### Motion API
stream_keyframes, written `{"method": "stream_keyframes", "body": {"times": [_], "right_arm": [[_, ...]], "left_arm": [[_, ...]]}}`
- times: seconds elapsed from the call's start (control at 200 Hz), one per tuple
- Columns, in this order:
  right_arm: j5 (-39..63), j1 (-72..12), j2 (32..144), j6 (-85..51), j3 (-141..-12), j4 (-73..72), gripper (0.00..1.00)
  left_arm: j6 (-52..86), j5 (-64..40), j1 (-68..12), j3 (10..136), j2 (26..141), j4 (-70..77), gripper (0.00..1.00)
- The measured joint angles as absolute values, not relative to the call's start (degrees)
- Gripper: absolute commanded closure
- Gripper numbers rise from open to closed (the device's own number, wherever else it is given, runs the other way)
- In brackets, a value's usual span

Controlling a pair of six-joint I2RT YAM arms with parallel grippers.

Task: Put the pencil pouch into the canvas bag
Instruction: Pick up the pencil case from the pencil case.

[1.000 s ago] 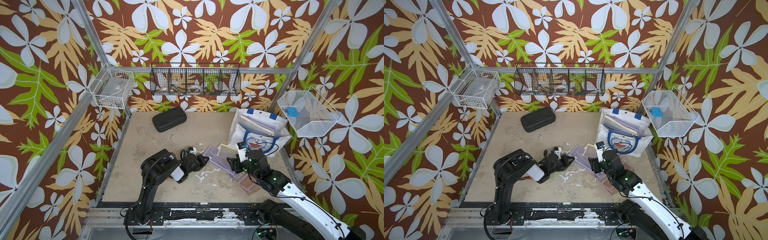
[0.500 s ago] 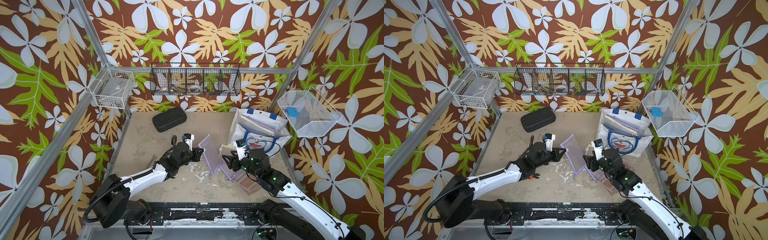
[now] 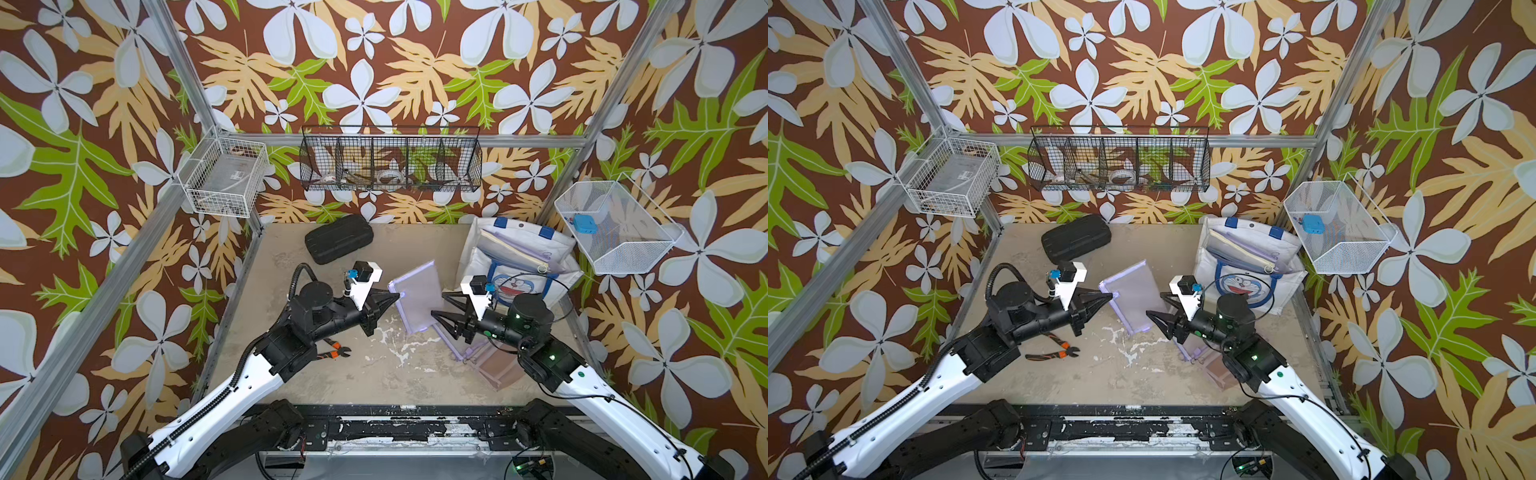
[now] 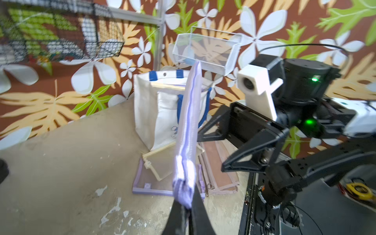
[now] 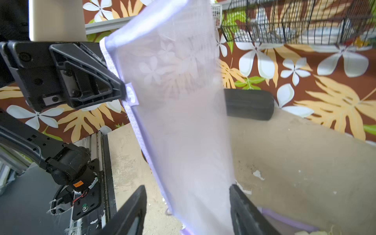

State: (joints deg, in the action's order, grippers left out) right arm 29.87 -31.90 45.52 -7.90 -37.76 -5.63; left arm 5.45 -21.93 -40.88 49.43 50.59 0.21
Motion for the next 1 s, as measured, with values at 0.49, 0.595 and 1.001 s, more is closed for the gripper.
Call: {"method": "stream_keyframes", "body": {"times": [0.49,0.595,1.001], "right_arm": [[38.09,-31.88,44.69,-0.4,-42.15,-2.44,0.59],[39.07,-31.88,44.34,-0.34,-42.02,-2.13,0.76],[31.2,-31.9,39.81,4.12,-46.39,2.92,1.0]], "left_arm": [[0.12,-33.89,-40.88,47.9,46.28,0.38,1.0],[0.01,-33.89,-40.88,47.4,46.22,1.04,1.0],[6.11,-27.64,-40.88,43.72,47.31,9.96,0.02]]}}
